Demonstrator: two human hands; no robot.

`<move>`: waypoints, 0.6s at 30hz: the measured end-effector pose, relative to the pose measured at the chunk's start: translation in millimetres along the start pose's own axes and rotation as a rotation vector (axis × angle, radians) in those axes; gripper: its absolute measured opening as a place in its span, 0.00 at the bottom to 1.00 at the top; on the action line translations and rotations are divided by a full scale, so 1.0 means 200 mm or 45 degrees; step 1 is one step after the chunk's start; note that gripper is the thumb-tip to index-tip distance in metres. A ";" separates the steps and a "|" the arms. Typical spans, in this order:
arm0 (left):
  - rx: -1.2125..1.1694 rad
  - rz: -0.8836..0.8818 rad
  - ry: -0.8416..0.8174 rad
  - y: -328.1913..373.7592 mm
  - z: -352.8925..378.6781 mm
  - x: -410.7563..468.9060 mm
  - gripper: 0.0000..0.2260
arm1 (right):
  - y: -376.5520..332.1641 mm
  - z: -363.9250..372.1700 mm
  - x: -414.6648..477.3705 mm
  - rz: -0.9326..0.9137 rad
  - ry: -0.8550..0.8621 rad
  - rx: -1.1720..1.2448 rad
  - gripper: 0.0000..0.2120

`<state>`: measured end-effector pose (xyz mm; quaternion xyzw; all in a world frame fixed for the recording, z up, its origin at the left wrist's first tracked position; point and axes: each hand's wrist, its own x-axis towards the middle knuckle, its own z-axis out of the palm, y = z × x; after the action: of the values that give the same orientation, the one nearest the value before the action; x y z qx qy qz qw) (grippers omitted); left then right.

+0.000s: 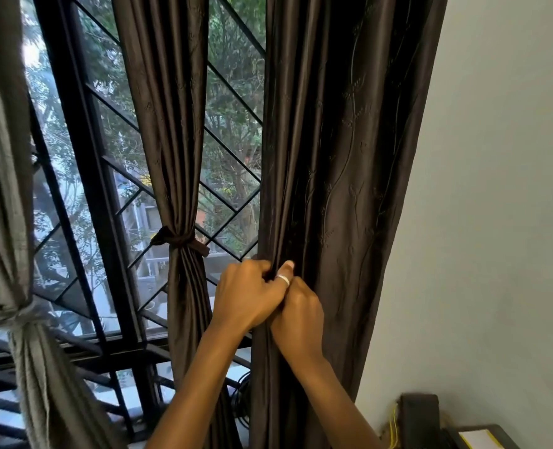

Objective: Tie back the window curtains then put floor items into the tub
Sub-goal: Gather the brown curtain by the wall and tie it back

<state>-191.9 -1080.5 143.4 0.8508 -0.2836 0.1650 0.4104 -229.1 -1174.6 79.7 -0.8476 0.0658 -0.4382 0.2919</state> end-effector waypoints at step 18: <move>0.226 -0.036 0.126 -0.05 -0.03 0.02 0.24 | 0.04 -0.07 0.05 -0.028 -0.187 0.208 0.05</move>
<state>-183.4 -1070.9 143.1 0.8786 -0.2352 0.2255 0.3491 -232.8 -1190.7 89.4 -0.8515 -0.0011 -0.3819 0.3593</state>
